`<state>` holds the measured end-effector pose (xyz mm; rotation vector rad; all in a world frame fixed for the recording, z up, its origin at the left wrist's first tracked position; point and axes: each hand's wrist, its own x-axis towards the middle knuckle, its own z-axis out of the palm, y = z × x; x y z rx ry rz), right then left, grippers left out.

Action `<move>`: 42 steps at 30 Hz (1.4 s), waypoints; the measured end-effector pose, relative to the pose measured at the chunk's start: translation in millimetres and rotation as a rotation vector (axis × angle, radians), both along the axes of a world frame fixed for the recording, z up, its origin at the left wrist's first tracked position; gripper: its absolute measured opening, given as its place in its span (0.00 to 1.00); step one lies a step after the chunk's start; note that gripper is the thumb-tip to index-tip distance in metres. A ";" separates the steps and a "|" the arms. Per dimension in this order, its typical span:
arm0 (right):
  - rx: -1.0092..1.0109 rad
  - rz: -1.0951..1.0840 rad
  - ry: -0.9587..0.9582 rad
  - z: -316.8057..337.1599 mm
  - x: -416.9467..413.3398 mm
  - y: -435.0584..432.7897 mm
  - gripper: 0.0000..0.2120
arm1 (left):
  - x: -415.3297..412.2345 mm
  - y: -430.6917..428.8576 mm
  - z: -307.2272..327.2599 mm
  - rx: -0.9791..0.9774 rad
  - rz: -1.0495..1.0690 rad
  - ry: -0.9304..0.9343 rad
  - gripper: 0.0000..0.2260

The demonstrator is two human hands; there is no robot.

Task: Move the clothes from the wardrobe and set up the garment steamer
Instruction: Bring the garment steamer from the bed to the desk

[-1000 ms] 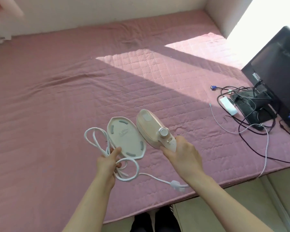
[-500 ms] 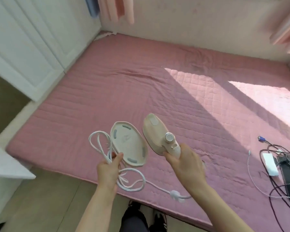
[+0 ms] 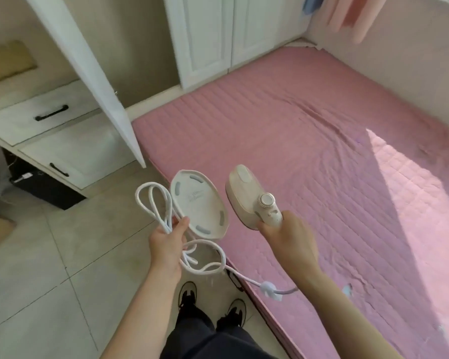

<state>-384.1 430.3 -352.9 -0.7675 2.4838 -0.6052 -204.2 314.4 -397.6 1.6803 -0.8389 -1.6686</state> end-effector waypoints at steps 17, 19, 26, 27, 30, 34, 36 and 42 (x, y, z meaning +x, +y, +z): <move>-0.014 0.444 -0.004 7.7 237.7 -169.2 0.18 | 269.7 -79.6 22.2 -0.031 0.503 -0.040 0.06; -0.024 0.465 -0.016 8.4 269.9 -191.5 0.18 | 301.7 -94.6 22.4 -0.039 0.536 -0.048 0.05; -0.044 0.519 -0.053 17.0 353.4 -263.3 0.18 | 384.8 -145.1 29.0 -0.059 0.648 -0.061 0.06; -0.047 0.528 -0.054 18.4 361.8 -273.7 0.18 | 393.2 -152.4 29.3 -0.058 0.663 -0.067 0.06; -0.042 0.555 -0.062 24.5 380.2 -304.3 0.17 | 411.2 -177.1 32.7 -0.050 0.701 -0.084 0.06; -0.042 0.602 -0.071 29.1 393.4 -345.2 0.17 | 422.7 -211.2 36.4 -0.055 0.728 -0.088 0.05; -0.049 0.627 -0.082 28.8 396.6 -372.3 0.17 | 424.5 -234.5 37.9 -0.058 0.743 -0.087 0.05; -0.055 0.687 -0.080 32.1 392.8 -465.0 0.17 | 413.1 -311.8 48.2 -0.084 0.796 -0.104 0.05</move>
